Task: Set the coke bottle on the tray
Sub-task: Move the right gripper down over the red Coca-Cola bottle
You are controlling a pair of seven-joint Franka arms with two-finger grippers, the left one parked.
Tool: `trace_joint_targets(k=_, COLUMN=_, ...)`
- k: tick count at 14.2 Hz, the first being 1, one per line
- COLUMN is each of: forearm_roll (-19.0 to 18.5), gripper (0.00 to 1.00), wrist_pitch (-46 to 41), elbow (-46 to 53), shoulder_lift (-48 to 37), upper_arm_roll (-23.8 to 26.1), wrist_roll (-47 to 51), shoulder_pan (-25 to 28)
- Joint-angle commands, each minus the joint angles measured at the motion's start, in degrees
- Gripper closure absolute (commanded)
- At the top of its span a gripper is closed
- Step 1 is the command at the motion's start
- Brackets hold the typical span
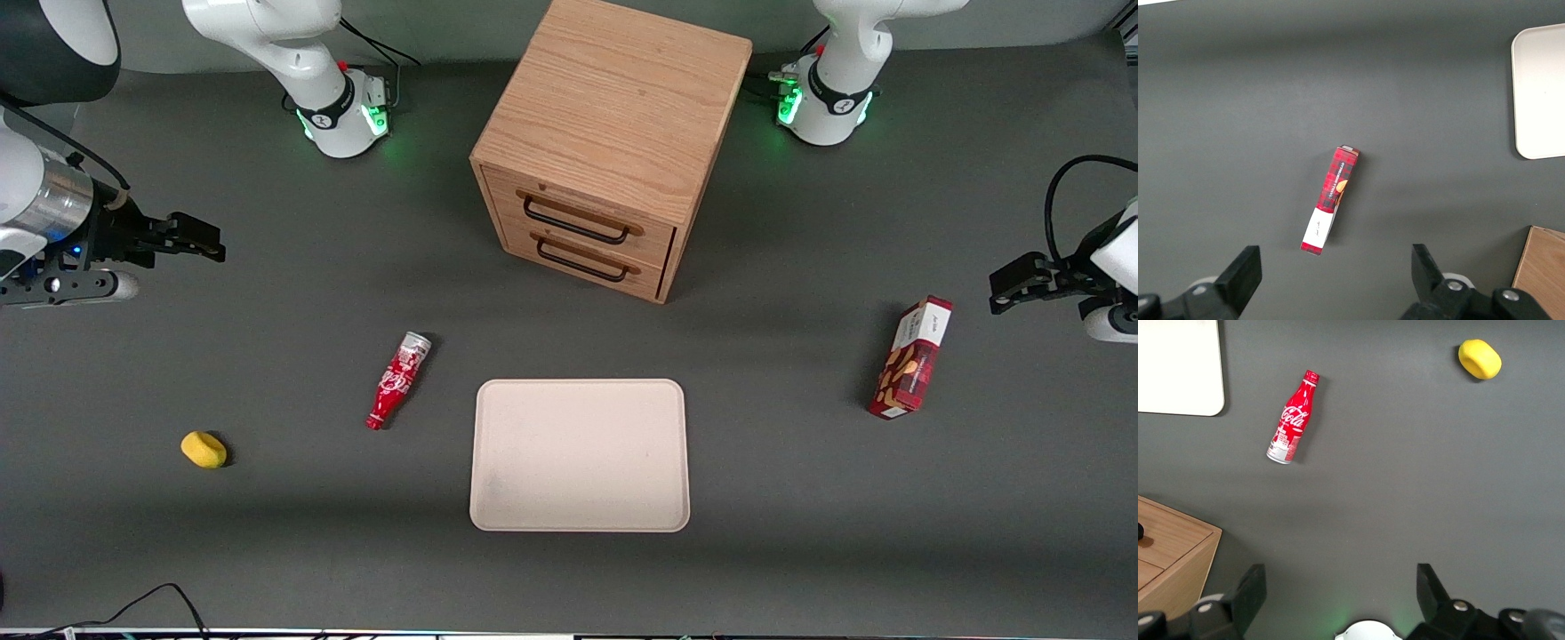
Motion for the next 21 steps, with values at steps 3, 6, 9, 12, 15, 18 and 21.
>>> trace_joint_targets(k=3, forearm_roll=1.0, gripper=0.00, wrist_pitch=-1.7, elbow=1.4, shoulder_lift=0.1, upper_arm_roll=-5.6, wrist_roll=1.7, shoulder_pan=5.5)
trace_joint_targets(k=6, forearm_roll=1.3, gripper=0.00, wrist_pitch=-1.6, elbow=1.5, shoulder_lift=0.4, upper_arm_roll=-5.4, wrist_roll=3.9, shoulder_pan=5.6)
trace_joint_targets(k=9, forearm_roll=1.7, gripper=0.00, wrist_pitch=-1.6, elbow=4.4, shoulder_lift=4.6, upper_arm_roll=-4.1, wrist_roll=10.6, shoulder_pan=7.1)
trace_joint_targets(k=12, forearm_roll=1.3, gripper=0.00, wrist_pitch=-1.6, elbow=12.8, shoulder_lift=14.1, upper_arm_roll=-3.8, wrist_roll=19.4, shoulder_pan=11.2)
trace_joint_targets(k=15, forearm_roll=1.6, gripper=0.00, wrist_pitch=-1.6, elbow=18.4, shoulder_lift=21.5, upper_arm_roll=-3.8, wrist_roll=24.9, shoulder_pan=13.5)
trace_joint_targets(k=18, forearm_roll=1.5, gripper=0.00, wrist_pitch=1.3, elbow=18.6, shoulder_lift=25.9, upper_arm_roll=-3.8, wrist_roll=27.8, shoulder_pan=15.6)
trace_joint_targets(k=21, forearm_roll=1.8, gripper=0.00, wrist_pitch=11.9, elbow=12.9, shoulder_lift=26.8, upper_arm_roll=-3.7, wrist_roll=29.8, shoulder_pan=16.1)
